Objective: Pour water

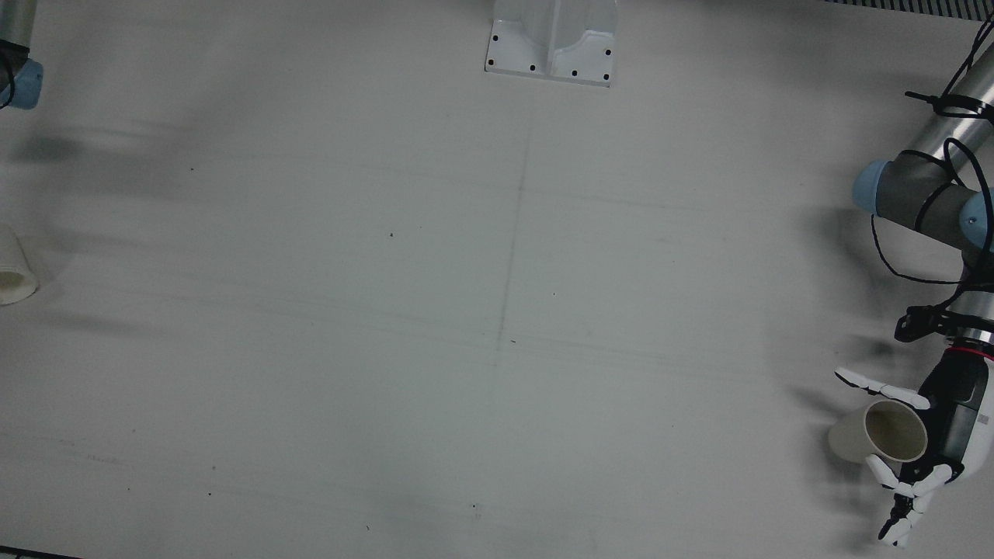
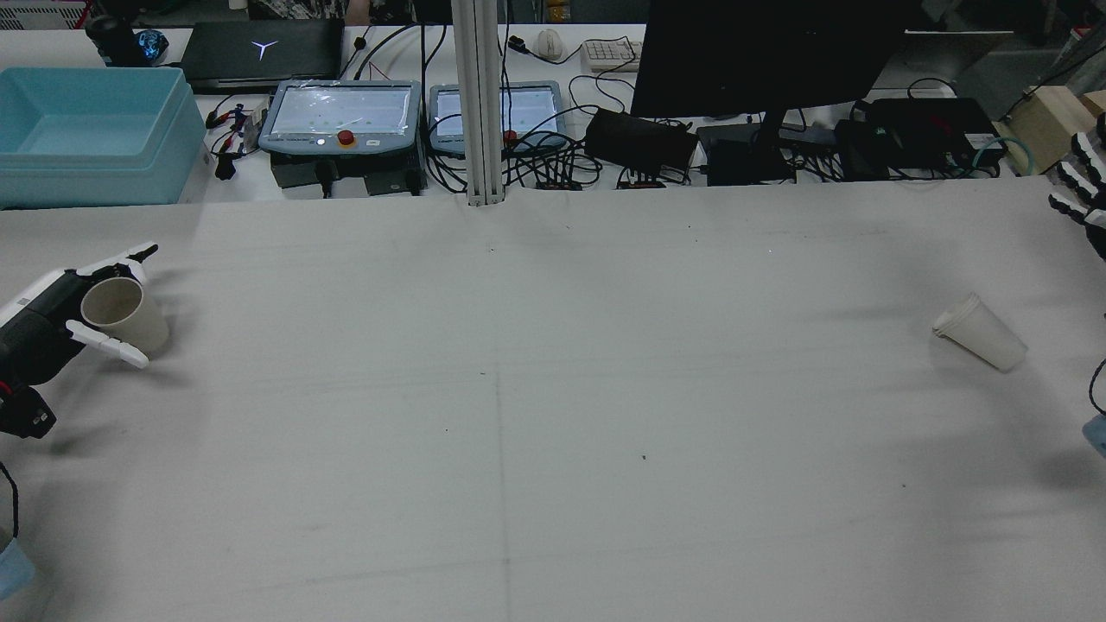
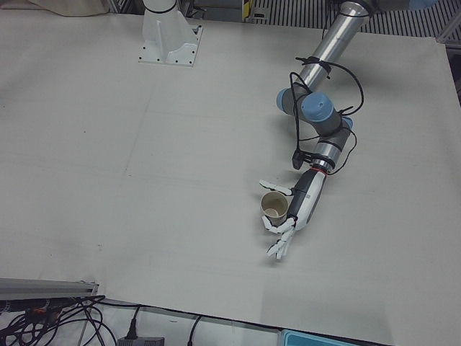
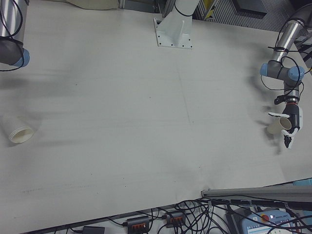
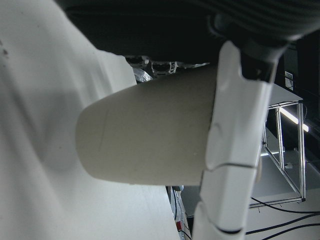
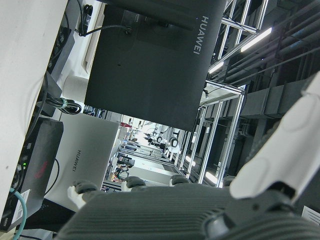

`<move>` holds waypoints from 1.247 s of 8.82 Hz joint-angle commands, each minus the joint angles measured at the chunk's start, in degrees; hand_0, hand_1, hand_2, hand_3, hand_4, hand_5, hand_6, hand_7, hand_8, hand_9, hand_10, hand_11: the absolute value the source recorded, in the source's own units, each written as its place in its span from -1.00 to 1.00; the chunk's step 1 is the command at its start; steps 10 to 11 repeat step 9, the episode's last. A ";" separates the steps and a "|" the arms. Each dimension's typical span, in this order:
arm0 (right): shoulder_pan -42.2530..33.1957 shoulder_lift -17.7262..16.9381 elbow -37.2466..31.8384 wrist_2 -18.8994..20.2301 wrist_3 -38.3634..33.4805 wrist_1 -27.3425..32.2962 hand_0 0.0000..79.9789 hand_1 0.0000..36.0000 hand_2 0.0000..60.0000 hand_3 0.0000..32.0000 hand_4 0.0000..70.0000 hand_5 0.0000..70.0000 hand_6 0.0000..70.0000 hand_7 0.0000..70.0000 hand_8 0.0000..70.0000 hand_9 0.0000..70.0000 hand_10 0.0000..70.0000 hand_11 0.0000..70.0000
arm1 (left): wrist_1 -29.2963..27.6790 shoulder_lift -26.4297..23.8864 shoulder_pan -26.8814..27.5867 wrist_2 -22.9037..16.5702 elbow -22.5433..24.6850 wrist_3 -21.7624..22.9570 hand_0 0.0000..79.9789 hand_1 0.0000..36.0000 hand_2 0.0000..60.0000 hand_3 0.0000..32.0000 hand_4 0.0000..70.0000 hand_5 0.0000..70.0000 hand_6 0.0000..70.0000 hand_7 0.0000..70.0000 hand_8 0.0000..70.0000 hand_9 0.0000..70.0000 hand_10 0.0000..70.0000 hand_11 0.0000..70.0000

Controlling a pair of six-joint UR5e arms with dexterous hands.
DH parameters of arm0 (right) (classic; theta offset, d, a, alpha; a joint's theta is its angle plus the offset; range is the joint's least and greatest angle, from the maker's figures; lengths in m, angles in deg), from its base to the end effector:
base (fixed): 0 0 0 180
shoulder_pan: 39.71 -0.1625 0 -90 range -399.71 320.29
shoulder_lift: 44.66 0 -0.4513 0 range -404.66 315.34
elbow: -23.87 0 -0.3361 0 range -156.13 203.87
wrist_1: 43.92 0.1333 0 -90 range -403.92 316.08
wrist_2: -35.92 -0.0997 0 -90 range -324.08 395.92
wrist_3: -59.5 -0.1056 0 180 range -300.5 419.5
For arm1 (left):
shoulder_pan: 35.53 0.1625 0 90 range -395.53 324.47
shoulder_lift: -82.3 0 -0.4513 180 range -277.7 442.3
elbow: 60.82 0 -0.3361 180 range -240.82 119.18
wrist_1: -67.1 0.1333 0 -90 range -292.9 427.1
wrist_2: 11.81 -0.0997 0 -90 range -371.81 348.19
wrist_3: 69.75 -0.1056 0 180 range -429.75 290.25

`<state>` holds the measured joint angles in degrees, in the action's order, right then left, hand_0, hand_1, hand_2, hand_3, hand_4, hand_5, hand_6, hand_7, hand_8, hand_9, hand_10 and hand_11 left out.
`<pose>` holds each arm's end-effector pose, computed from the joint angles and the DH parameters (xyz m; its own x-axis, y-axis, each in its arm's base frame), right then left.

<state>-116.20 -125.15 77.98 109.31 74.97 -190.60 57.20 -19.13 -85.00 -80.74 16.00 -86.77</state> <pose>0.0449 -0.5128 0.8437 -0.9694 -0.0815 0.2315 -0.2390 0.0993 -0.9659 0.2188 -0.5195 0.6998 -0.9263 -0.2897 -0.2410 0.1872 0.2014 -0.9615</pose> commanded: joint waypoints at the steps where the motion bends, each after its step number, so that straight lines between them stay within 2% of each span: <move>1: -0.23 -0.63 0.21 0.00 0.00 -0.18 0.04 -0.76 -1.00 1.00 -1.00 -0.95 -1.00 -1.00 -1.00 -1.00 -1.00 -1.00 | -0.20 1.14 0.87 0.02 -0.17 -0.56 0.76 -0.13 -1.00 -1.00 -0.48 -0.68 -0.89 -0.66 -0.87 -0.97 -1.00 -1.00; 3: -0.24 -0.99 0.38 0.00 0.00 -0.18 0.05 -0.75 -1.00 1.00 -1.00 -0.95 -1.00 -1.00 -1.00 -1.00 -1.00 -1.00 | -0.29 1.15 0.61 -0.07 -0.17 -0.56 0.56 -0.29 -1.00 -1.00 -0.57 -1.00 -0.98 -0.75 -0.89 -0.99 -1.00 -1.00; 4: -0.32 -1.08 1.08 0.09 0.00 -0.18 0.05 -0.73 -1.00 1.00 -1.00 -0.94 -1.00 -1.00 -1.00 -1.00 -1.00 -1.00 | -0.29 1.15 0.43 0.02 -0.17 -0.56 0.52 -0.34 -1.00 -0.94 -0.61 -1.00 -1.00 -0.78 -0.91 -1.00 -1.00 -1.00; 5: -0.58 -1.08 1.17 0.09 0.00 -0.18 0.06 -0.72 -1.00 1.00 -1.00 -0.94 -1.00 -1.00 -1.00 -1.00 -1.00 -1.00 | -0.46 1.15 -0.18 -0.07 -0.17 -0.47 0.48 -0.41 -1.00 -0.55 -0.69 -1.00 -1.00 -0.80 -0.91 -1.00 -1.00 -1.00; 6: -0.85 -1.08 1.70 0.09 0.08 -0.18 0.05 -0.71 -1.00 1.00 -1.00 -0.94 -1.00 -1.00 -1.00 -1.00 -1.00 -1.00 | -0.90 1.49 -1.58 -0.07 -0.26 -0.47 0.45 -0.47 -1.00 -0.32 -0.73 -1.00 -1.00 -0.80 -0.92 -1.00 -1.00 -1.00; 7: -0.85 -1.17 1.79 0.17 0.08 -0.18 0.05 -0.71 -1.00 1.00 -1.00 -0.94 -1.00 -1.00 -1.00 -1.00 -1.00 -1.00 | -1.60 2.98 -3.07 -0.85 -0.96 -0.99 0.43 -0.51 -1.00 -0.29 -0.74 -1.00 -1.00 -0.78 -0.92 -1.00 -1.00 -1.00; 9: -0.58 -1.78 3.18 0.17 0.00 -0.18 0.04 -0.71 -1.00 1.00 -1.00 -0.93 -1.00 -1.00 -1.00 -1.00 -1.00 -1.00 | -5.28 2.90 -14.18 -5.75 -1.67 -2.84 0.37 -0.67 -1.00 -0.54 -0.62 -1.00 -1.00 -0.71 -0.91 -0.98 -1.00 -1.00; 11: -0.58 -1.78 3.18 0.17 0.00 -0.18 0.04 -0.71 -1.00 1.00 -1.00 -0.93 -1.00 -1.00 -1.00 -1.00 -1.00 -1.00 | -5.28 2.90 -14.18 -5.75 -1.67 -2.84 0.37 -0.67 -1.00 -0.54 -0.62 -1.00 -1.00 -0.71 -0.91 -0.98 -1.00 -1.00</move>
